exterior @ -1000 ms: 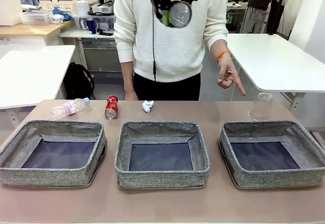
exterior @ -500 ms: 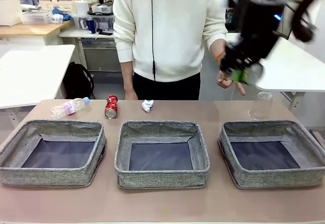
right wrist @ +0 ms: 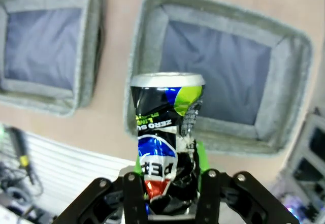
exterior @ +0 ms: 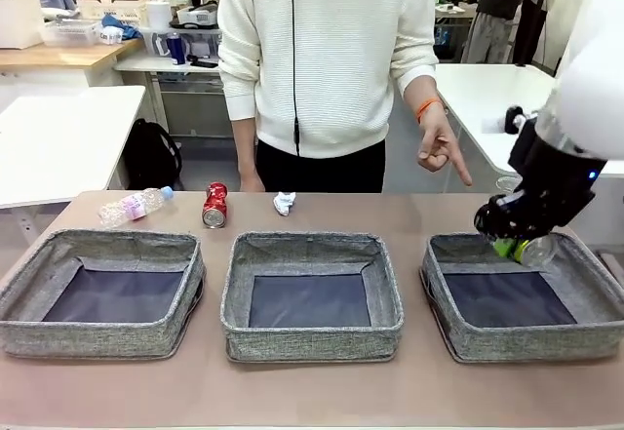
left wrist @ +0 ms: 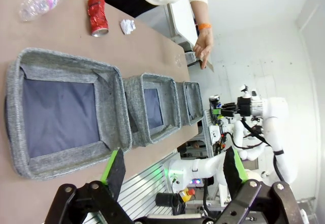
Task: Sort the waste into the appropriate baskets.
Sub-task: Place the picked waste into the Fabric basket indicated by the person.
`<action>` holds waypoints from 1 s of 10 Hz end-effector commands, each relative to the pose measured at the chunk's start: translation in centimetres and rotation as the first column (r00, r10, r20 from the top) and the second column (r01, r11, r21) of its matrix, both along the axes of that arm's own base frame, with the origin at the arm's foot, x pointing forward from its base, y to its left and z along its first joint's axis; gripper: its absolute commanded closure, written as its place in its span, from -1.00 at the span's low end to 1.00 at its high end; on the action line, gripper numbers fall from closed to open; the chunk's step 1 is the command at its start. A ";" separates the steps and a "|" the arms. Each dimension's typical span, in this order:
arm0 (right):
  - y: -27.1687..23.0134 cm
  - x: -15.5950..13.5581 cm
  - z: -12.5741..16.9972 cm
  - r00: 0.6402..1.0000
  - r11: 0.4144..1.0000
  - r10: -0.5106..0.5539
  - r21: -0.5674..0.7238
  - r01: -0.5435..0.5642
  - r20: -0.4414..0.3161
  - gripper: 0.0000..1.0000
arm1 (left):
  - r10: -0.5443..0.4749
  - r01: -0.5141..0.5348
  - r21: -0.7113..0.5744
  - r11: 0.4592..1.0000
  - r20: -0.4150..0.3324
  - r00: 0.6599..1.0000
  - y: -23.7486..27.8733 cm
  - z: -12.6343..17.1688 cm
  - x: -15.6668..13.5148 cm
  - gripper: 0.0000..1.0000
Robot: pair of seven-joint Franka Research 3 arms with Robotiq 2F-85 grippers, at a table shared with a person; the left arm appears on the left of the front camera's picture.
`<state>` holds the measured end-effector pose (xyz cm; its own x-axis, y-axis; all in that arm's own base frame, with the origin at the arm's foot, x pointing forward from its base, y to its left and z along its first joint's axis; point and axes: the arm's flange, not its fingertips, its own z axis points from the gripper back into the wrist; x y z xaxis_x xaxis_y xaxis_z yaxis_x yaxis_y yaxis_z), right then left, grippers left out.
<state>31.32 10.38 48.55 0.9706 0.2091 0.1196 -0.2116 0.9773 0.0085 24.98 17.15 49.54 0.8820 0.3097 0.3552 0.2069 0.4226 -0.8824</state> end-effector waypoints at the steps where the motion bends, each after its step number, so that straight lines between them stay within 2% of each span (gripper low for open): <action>1: -0.2 1.5 -3.3 0.990 0.986 -0.142 0.084 0.141 0.000 0.17 | -0.006 0.007 -0.008 1.000 0.028 1.000 -0.1 0.1 0.1 -1.00; 2: -0.8 1.6 -5.0 0.967 0.966 -0.254 0.048 0.253 0.000 0.17 | -0.006 0.007 -0.008 1.000 0.028 1.000 -0.1 0.1 0.1 -1.00; 4: -1.4 1.0 -6.7 0.948 0.946 -0.316 0.069 0.317 -0.033 0.17 | -0.006 0.007 -0.008 1.000 0.028 1.000 -0.1 0.1 0.1 -1.00; 8: -1.5 1.1 -6.7 0.954 0.952 -0.295 0.070 0.298 -0.052 0.17 | -0.006 0.007 -0.008 1.000 0.028 1.000 -0.1 0.1 0.1 -1.00; 9: -1.2 1.2 -6.8 0.965 0.962 -0.261 0.072 0.263 -0.033 -0.99 | -0.006 0.007 -0.008 1.000 0.028 1.000 -0.1 0.1 0.1 -1.00; 10: -1.0 1.2 -6.9 0.964 0.962 -0.263 0.069 0.265 -0.040 -0.99 | -0.006 0.007 -0.008 1.000 0.028 1.000 -0.1 0.1 0.1 -1.00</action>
